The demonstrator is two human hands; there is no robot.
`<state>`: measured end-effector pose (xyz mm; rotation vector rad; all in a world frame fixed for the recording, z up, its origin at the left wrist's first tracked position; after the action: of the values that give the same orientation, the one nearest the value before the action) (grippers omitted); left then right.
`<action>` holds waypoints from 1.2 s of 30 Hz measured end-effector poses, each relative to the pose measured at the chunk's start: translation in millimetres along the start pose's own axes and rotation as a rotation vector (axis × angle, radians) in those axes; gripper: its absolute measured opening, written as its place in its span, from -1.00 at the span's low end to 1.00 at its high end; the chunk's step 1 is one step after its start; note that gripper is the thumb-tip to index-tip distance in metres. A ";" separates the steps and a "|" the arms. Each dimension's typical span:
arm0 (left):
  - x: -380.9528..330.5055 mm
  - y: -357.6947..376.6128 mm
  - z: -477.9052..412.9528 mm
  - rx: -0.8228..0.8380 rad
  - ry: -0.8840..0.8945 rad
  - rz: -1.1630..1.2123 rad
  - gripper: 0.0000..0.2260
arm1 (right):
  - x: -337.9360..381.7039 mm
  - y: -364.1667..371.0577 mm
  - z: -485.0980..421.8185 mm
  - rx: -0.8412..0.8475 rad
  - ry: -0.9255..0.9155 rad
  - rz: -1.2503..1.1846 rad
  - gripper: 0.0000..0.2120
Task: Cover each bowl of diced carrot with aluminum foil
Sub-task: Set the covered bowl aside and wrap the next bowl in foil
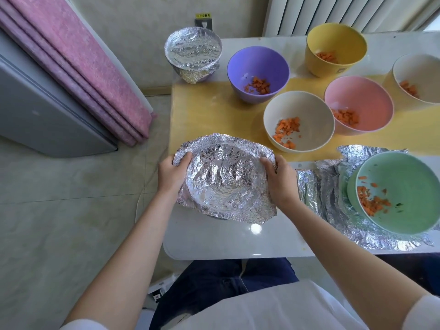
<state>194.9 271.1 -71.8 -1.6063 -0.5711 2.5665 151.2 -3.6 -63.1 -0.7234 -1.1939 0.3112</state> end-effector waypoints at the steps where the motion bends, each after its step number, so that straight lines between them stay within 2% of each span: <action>1: 5.5 2.1 -1.2 0.014 -0.038 0.019 -0.89 | -1.4 1.5 -0.6 0.012 0.013 -0.029 -0.66; 3: 12.3 6.7 0.4 0.046 -0.115 0.062 -0.83 | -3.8 3.3 -1.6 0.028 0.037 -0.078 -0.66; 5: 16.9 10.3 2.8 0.071 -0.189 0.118 -0.63 | -5.4 4.6 -1.7 0.038 0.050 -0.102 -0.64; 7: 24.3 13.1 3.1 0.093 -0.271 0.163 -0.57 | -7.2 6.6 -2.2 0.046 0.055 -0.118 -0.64; 13: 30.2 17.1 8.7 0.145 -0.363 0.242 -0.76 | -8.2 9.3 -1.6 0.054 0.109 -0.175 -0.66; 15: 31.9 9.5 5.3 0.086 -0.322 0.204 -0.76 | -13.6 7.4 0.9 0.036 0.167 -0.149 -0.75; 16: 32.5 4.0 4.3 0.038 -0.295 0.185 -0.70 | -16.1 4.2 2.7 0.010 0.178 -0.101 -0.73; 18: 32.3 -10.1 6.3 -0.073 -0.229 0.189 -0.58 | -8.1 -8.5 4.9 -0.104 0.023 0.067 -0.66; 20: 36.5 -22.3 12.4 -0.142 -0.219 0.173 -0.48 | 17.2 -15.6 10.9 -0.189 -0.283 0.225 -0.65; 22: 46.8 -23.2 21.2 -0.103 -0.305 0.148 -0.36 | 37.8 -9.6 16.1 -0.134 -0.526 0.279 -0.65; 24: 51.5 -13.7 34.4 0.021 -0.386 0.164 -0.44 | 47.8 2.9 15.5 -0.004 -0.595 0.293 -0.62; 26: 57.5 -3.8 45.6 0.107 -0.453 0.213 -0.59 | 48.2 13.6 9.6 0.128 -0.502 0.270 -0.57; 29: 57.0 -0.5 49.4 0.113 -0.455 0.255 -0.61 | 37.9 20.9 -1.2 0.241 -0.276 0.205 -0.59; 33: 49.4 -4.3 38.6 0.108 -0.464 0.332 -0.65 | 29.1 16.0 -6.0 0.217 -0.135 0.184 -0.63; 36: 29.6 -0.3 28.1 0.151 -0.374 0.498 -0.87 | 18.5 12.5 0.9 0.210 -0.008 0.093 -0.60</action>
<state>156.7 270.8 -86.1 -1.3605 0.0278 3.2080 158.9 16.6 -57.6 -0.5957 -1.1171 0.5097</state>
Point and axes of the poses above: each hand's wrist, its own z-axis away from the middle knuckle, its own y-axis out of the palm, x = y × z, the point moved 8 cm from there along -z, towards the middle knuckle, and after that the axes turned 1 degree about -y, right-handed, at the moved point
